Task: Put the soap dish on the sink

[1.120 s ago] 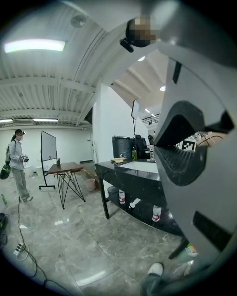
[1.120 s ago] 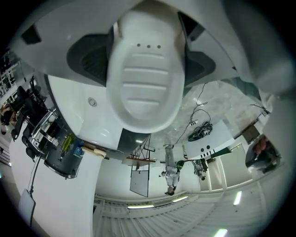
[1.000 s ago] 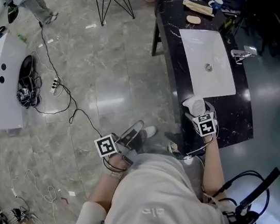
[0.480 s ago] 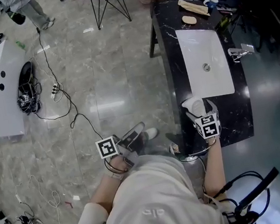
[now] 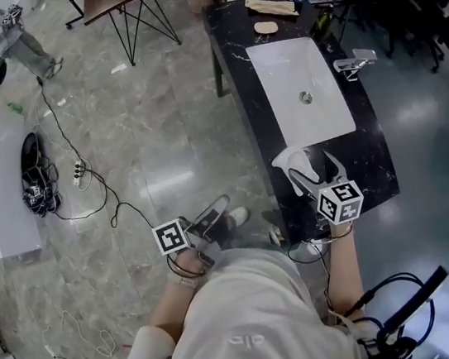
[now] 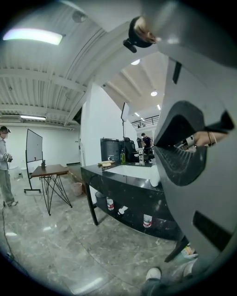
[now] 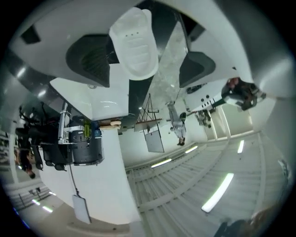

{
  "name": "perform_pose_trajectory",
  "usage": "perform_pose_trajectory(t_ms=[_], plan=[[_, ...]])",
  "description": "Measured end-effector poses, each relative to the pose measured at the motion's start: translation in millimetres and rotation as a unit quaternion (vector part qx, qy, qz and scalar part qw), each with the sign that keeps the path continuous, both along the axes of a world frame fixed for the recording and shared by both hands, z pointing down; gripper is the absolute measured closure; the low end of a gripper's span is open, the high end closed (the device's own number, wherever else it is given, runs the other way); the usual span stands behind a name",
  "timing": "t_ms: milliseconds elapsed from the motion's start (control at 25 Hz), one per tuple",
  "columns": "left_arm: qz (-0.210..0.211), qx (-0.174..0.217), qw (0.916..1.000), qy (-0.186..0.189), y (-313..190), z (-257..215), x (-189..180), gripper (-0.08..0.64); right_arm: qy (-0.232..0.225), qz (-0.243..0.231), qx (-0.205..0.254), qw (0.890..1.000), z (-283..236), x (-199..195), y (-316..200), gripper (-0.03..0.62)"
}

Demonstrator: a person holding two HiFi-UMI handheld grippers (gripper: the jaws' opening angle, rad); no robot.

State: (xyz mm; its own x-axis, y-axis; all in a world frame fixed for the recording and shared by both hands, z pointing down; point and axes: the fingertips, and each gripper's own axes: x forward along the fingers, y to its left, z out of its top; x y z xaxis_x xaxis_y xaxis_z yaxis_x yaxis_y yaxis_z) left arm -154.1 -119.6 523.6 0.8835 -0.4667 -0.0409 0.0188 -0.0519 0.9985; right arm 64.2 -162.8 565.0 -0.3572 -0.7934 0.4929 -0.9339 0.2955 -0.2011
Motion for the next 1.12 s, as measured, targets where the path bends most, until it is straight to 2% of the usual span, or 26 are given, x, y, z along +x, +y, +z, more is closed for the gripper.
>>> perform_pose_trajectory(t_ms=[120,240,400,560,680,840,920,1120], plan=[[0.029,0.002,0.9996,0.002,2.6,-2.3,18.6,0.552,-0.103,0.043,0.036,0.993,-26.3,9.2,8.7,0.141],[0.059,0.008,0.9982,0.002,6.3,-5.1,37.0,0.552,-0.188,0.079,0.078,0.976,-52.2,22.2,21.6,0.141],[0.098,0.014,0.9951,0.004,14.8,-10.9,62.3,0.552,-0.279,0.121,0.134,0.943,-86.0,45.8,45.8,0.141],[0.145,0.019,0.9893,0.007,25.0,-14.3,89.8,0.552,-0.353,0.151,0.193,0.903,-115.1,69.8,78.9,0.141],[0.184,0.017,0.9827,0.006,35.4,-14.9,114.9,0.552,-0.382,0.171,0.232,0.878,-132.5,87.7,109.3,0.143],[0.239,0.024,0.9707,0.004,50.5,-14.1,152.7,0.552,-0.380,0.201,0.263,0.864,-140.6,107.6,149.2,0.143],[0.267,0.024,0.9633,0.005,60.3,-14.7,172.2,0.552,-0.383,0.222,0.277,0.853,-140.6,117.9,171.6,0.143],[0.356,0.029,0.9341,0.009,97.3,-18.9,220.8,0.552,-0.375,0.289,0.314,0.823,-140.6,139.2,240.1,0.143]])
